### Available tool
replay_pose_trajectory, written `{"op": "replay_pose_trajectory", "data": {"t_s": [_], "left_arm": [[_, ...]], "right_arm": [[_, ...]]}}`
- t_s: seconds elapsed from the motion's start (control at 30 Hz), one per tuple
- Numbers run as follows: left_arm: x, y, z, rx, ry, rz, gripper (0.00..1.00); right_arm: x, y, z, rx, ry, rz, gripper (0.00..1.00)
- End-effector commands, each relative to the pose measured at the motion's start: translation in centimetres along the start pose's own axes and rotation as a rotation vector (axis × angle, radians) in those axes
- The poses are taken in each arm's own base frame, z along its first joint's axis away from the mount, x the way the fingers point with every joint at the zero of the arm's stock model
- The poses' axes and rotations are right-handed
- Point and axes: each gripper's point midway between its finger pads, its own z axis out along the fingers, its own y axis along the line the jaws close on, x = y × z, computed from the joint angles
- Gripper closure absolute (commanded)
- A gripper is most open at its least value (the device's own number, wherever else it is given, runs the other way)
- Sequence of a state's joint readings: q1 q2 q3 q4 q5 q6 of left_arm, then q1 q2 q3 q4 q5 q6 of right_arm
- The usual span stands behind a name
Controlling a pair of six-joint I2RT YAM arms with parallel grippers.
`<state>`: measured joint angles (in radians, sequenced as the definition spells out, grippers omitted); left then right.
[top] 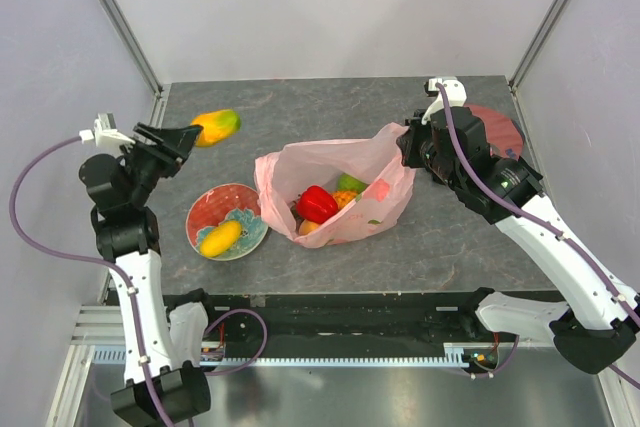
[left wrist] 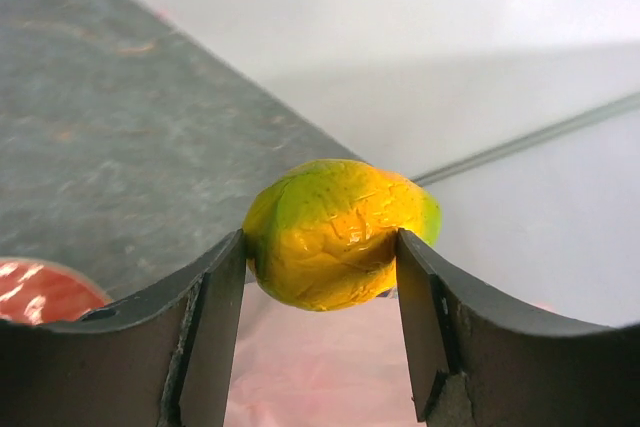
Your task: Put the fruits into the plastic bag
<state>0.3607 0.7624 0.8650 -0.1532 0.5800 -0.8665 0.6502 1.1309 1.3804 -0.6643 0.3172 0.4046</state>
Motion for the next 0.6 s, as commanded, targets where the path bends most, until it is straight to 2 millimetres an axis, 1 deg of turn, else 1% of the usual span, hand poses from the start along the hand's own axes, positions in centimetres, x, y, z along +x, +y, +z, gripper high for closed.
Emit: {"op": "replay_pose_trajectory", "data": {"t_s": [0.0,0.03,0.07,0.1,0.13,0.17,0.2,0.23,0.27,0.3,0.37,0.4,0.43,0.47,0.5,0.53,0.57], "left_arm": [[-1.8,-8.1,-0.5,0.246,0.008,0.094,0.64],[-1.7,-9.1,-0.5,0.270,0.014,0.115,0.65],[-2.2,-10.4,-0.3,0.288,0.002,0.137,0.65],[-1.1,-12.0,-0.2,0.335,0.033,0.173,0.66],[-0.5,-12.7,0.0,0.347,0.051,0.183,0.66],[-0.5,-13.2,0.4,0.343,0.041,0.197,0.66],[0.9,-15.6,0.6,0.406,0.084,0.238,0.66],[1.4,-16.1,0.9,0.397,0.090,0.249,0.66],[1.3,-17.7,0.7,0.433,0.086,0.294,0.67],[3.2,-18.8,1.2,0.468,0.144,0.300,0.67],[4.0,-20.0,1.4,0.491,0.160,0.360,0.67],[5.5,-20.9,1.1,0.520,0.198,0.377,0.67],[6.3,-20.7,1.9,0.501,0.214,0.393,0.67],[7.0,-20.6,2.0,0.493,0.238,0.418,0.67],[8.1,-20.9,2.0,0.501,0.268,0.420,0.68],[8.4,-20.2,2.7,0.452,0.257,0.419,0.69],[9.2,-19.4,3.1,0.425,0.266,0.428,0.70]], "right_arm": [[-1.6,0.5,-0.6,-0.026,-0.052,0.024,1.00],[-1.6,0.6,-0.6,-0.030,-0.051,0.027,1.00],[-1.6,0.6,-0.6,-0.030,-0.051,0.025,1.00],[-1.6,0.6,-0.6,-0.032,-0.050,0.025,1.00],[-1.6,0.6,-0.6,-0.033,-0.050,0.028,1.00],[-1.6,0.7,-0.6,-0.037,-0.050,0.030,1.00],[-1.5,0.7,-0.7,-0.036,-0.048,0.035,1.00],[-1.6,0.7,-0.7,-0.039,-0.050,0.035,1.00],[-1.5,0.7,-0.8,-0.040,-0.050,0.036,1.00],[-1.4,0.8,-0.7,-0.042,-0.046,0.039,1.00],[-1.5,0.7,-0.8,-0.040,-0.048,0.041,1.00],[-1.5,0.6,-0.7,-0.037,-0.049,0.043,1.00],[-1.4,0.7,-0.8,-0.038,-0.048,0.045,1.00],[-1.4,0.7,-0.8,-0.038,-0.048,0.045,1.00],[-1.5,0.7,-0.8,-0.038,-0.049,0.045,1.00],[-1.5,0.8,-0.8,-0.040,-0.050,0.047,1.00],[-1.5,0.7,-0.7,-0.039,-0.047,0.046,1.00]]}}
